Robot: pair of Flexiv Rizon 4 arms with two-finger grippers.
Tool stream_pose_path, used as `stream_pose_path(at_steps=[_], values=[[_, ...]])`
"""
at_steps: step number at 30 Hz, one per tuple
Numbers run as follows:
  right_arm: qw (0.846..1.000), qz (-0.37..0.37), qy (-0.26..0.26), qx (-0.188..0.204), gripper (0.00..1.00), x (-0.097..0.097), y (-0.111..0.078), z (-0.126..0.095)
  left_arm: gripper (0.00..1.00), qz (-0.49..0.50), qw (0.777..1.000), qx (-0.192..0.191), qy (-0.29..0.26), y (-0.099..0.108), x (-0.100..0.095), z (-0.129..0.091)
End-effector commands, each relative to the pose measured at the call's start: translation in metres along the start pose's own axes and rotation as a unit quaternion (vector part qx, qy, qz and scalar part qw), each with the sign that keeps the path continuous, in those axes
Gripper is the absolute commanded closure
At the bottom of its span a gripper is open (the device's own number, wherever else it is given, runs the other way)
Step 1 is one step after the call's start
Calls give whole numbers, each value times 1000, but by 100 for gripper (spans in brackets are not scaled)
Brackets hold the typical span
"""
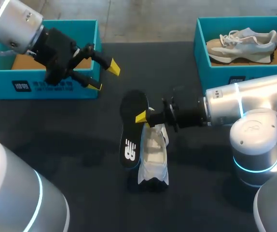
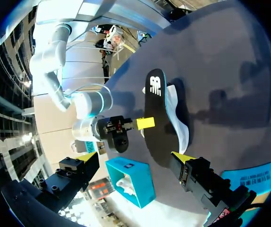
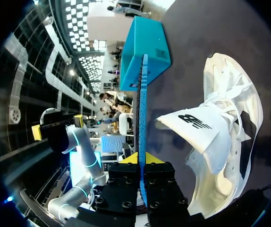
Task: Take the shoe out of the shoebox, open the shoe tongue, remove and reinsert the insole, then place the shoe into the shoebox
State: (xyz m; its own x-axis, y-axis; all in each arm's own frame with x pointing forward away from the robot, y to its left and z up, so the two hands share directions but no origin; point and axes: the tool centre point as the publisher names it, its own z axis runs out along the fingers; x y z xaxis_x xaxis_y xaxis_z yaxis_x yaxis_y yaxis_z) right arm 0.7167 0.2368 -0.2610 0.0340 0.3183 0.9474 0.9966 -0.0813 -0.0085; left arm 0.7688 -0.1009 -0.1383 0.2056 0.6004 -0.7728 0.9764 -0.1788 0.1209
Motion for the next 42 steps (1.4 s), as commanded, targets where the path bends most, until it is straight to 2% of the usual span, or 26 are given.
stream_pose_path(at_steps=[1,11,24,32,42], values=[[1000,1,-4,-1,100,2,-1,1,0,0,1000,5,-10,-2,4,4],[1000,1,-4,-1,100,2,-1,1,0,-24,997,1,-79,-10,32,12],[1000,1,-4,-1,100,2,-1,1,0,7,987,-24,-160,-20,52,26],[1000,4,15,-6,100,16,0,-3,0,8,980,-44,-195,-19,60,35],[998,12,64,-10,100,30,-2,-4,0,1,967,-46,-249,-11,61,45]])
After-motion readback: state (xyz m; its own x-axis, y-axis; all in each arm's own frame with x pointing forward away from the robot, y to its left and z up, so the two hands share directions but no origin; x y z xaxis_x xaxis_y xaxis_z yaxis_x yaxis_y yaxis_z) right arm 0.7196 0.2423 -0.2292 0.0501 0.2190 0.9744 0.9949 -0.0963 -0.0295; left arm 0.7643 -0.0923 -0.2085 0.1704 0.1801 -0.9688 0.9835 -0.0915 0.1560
